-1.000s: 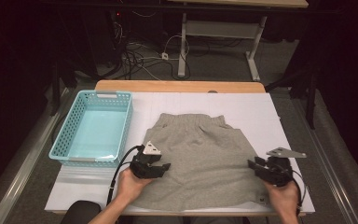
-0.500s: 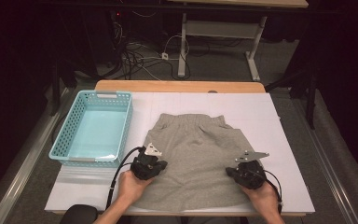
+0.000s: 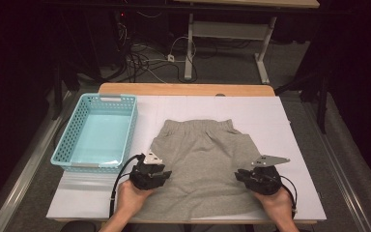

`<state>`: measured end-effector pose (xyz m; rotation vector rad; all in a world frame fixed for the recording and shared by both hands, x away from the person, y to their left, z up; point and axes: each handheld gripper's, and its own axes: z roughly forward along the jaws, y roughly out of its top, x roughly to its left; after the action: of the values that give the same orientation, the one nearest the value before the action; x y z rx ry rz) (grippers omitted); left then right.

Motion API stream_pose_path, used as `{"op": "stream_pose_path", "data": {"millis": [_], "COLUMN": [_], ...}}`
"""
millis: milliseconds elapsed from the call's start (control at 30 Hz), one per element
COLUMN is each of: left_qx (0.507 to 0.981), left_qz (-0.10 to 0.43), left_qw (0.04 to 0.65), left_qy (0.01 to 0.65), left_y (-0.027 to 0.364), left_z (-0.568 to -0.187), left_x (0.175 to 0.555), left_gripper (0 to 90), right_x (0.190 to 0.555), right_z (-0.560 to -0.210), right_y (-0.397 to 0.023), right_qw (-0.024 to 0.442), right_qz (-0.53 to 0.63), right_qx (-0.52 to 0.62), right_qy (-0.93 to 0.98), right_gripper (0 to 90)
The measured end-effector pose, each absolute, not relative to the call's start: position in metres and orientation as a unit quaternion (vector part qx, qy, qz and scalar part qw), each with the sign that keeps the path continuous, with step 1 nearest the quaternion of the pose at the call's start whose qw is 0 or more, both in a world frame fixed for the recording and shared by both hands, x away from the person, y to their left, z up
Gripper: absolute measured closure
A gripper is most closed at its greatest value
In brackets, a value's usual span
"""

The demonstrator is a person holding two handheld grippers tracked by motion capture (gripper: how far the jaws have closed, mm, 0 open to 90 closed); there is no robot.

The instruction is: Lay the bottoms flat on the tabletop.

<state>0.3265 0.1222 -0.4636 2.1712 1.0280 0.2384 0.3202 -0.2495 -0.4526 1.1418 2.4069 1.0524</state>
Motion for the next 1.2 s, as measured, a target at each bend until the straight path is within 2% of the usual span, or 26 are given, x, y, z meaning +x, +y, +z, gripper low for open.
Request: {"op": "stream_pose_path", "data": {"millis": [100,300,433,767,933,1200], "left_qx": [0.831,0.823,0.836,0.835,0.816,0.809], "left_qz": [0.093,0.106,0.122,0.152,0.147,0.140], "left_qw": [0.366,0.381,0.364,0.343,0.358,0.337], "left_qy": [0.408,0.407,0.392,0.402,0.430,0.461], "left_y": [0.123,0.114,0.103,0.092,0.096,0.091], "left_z": [-0.460,-0.444,-0.434,-0.422,-0.418,-0.424], "left_x": [0.331,0.350,0.366,0.405,0.427,0.463], "left_gripper": [51.1,45.0,38.9,36.3,36.5,35.9], "right_x": [0.325,0.331,0.335,0.334,0.335,0.330], "right_z": [-0.450,-0.452,-0.455,-0.457,-0.457,-0.455], "right_y": [-0.255,-0.256,-0.254,-0.253,-0.253,-0.258], "right_qw": [0.140,0.145,0.148,0.148,0.149,0.156], "right_qz": [0.377,0.375,0.374,0.375,0.372,0.377], "right_qx": [0.400,0.405,0.401,0.399,0.400,0.405], "right_qy": [0.824,0.821,0.823,0.823,0.824,0.818], "right_gripper": [73.2,66.3,60.1,55.8,55.4,55.4]}}
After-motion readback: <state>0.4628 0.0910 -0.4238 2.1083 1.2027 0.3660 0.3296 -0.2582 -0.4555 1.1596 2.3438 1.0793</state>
